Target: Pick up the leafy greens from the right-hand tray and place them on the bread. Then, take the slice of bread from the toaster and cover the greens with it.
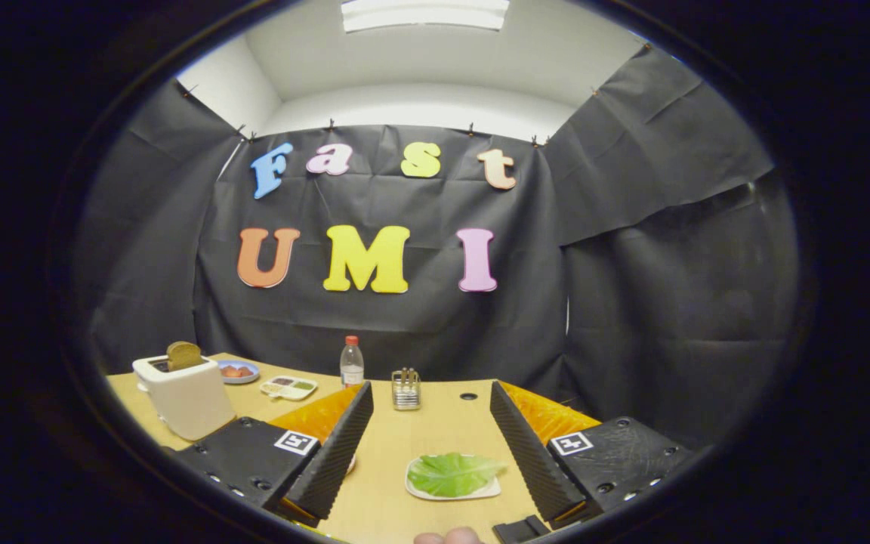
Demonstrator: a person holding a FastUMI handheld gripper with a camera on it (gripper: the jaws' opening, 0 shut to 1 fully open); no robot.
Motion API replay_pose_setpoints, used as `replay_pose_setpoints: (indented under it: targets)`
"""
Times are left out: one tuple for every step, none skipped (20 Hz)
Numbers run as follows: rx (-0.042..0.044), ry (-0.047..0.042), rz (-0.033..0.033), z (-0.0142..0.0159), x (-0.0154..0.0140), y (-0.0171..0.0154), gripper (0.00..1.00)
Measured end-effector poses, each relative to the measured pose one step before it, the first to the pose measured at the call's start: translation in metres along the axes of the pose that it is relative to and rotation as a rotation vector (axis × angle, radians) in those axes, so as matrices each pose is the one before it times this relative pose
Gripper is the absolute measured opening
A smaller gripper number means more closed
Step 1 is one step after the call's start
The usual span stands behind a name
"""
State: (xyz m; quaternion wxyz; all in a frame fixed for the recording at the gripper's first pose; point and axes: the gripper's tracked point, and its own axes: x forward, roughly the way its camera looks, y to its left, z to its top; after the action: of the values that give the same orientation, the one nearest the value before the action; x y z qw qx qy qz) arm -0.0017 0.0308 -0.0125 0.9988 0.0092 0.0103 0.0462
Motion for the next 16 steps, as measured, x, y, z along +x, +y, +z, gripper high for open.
replay_pose_setpoints:
  targets:
    - [-0.00291,0.00497,0.00962,-0.00118,-0.00033,0.00391,0.96]
    - [-0.00682,0.00132,0.00488,-0.00170,0.00128,0.00150,0.96]
    - [-0.00667,-0.00228,0.00454,0.00061,0.00019,0.00160,0.96]
    - [-0.00722,0.00663,0.00735,-0.00036,0.00074,0.00268,0.96]
    - [-0.00057,0.00477,0.01675,0.00088,0.00014,0.00356,0.96]
    - [0.00578,0.00511,0.02087,0.00142,-0.00045,0.00490,0.96]
    - [0.00714,0.00280,0.02004,0.00125,0.00030,0.00268,0.96]
    - [0.00249,0.00272,0.01509,-0.00107,0.00148,-0.00016,0.96]
    - [0.00066,0.00748,0.01234,-0.00220,0.00244,-0.00058,0.96]
    - [0.00344,0.00937,0.01082,-0.00481,0.00255,-0.00030,0.96]
    - [0.00370,0.01305,0.00954,-0.00407,0.00298,0.00047,0.96]
    - [0.00728,0.01617,0.00189,-0.00628,0.00205,-0.00183,0.96]
    - [0.00606,0.01596,0.00134,-0.00513,0.00115,-0.00199,0.96]
    - [0.00423,0.01754,-0.00217,-0.00538,0.00115,-0.00188,0.96]
    - [0.00579,0.01260,-0.00882,-0.00405,0.00006,-0.00443,0.96]
    - [0.00425,0.00498,-0.00486,-0.00171,-0.00018,-0.00360,0.96]
